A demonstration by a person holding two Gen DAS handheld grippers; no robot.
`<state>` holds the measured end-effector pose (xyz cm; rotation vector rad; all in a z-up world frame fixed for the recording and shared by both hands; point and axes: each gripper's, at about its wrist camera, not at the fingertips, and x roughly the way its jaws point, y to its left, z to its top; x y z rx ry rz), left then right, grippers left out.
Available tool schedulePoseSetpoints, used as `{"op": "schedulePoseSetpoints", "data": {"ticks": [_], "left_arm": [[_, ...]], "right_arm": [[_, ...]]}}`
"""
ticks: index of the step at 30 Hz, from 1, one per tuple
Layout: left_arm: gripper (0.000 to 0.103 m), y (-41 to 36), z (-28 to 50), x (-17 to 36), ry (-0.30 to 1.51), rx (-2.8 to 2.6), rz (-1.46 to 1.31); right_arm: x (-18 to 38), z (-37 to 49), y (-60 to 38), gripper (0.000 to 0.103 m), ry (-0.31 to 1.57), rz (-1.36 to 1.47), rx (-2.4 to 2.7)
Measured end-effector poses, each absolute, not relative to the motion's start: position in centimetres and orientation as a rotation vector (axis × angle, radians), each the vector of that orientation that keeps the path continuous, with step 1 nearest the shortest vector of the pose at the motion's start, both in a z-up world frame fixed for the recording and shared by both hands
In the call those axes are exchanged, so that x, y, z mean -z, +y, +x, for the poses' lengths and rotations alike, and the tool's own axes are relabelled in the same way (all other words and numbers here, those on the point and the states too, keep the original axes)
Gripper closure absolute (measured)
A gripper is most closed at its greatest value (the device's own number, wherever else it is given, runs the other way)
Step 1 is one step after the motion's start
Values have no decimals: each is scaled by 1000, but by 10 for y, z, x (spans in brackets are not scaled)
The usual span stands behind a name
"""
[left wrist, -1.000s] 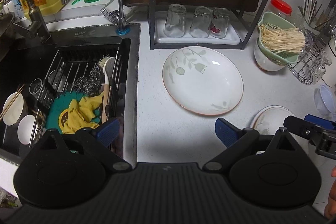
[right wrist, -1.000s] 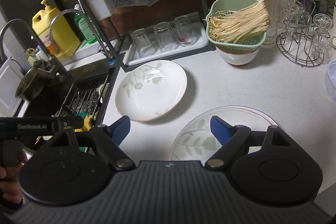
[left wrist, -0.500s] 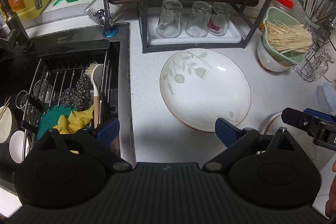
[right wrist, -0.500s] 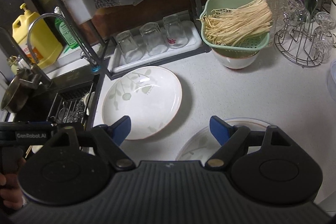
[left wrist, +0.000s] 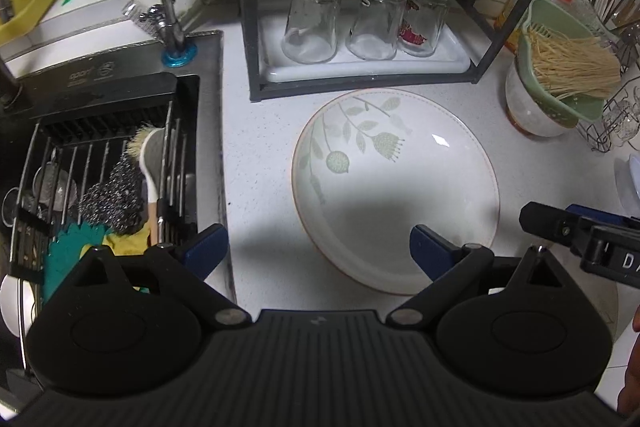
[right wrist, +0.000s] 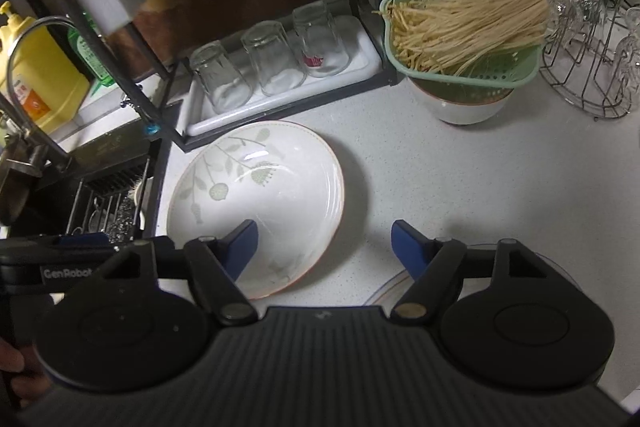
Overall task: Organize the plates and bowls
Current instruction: 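Close both grippers on the rim of the second leaf-pattern plate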
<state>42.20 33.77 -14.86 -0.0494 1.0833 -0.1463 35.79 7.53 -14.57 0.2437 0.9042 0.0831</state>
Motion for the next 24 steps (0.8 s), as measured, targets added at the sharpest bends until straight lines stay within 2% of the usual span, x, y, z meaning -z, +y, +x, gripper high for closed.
{"op": "schedulePoseSetpoints", "data": {"ticks": [3,10,12,16,22,24], "left_arm": [[4,336,431,153,1093,157,-40],[4,335,449,166,1134,172,-37],[4,336,455,170,1140,174,-39],[4,338,468,176,1144,177,-44],[5,343,484,180,1123,186,-35],[10,343,488,181,1117,196,-33]], "right_arm": [[151,365,78,37,924,245,-74],[164,386,83,42,971,250,-49],[168,393,84,47,983,247,-44],[176,405,86,51,1012,236,-34],[183,418,84,66,1025,206,17],[186,421,84,72,1032,204,17]]}}
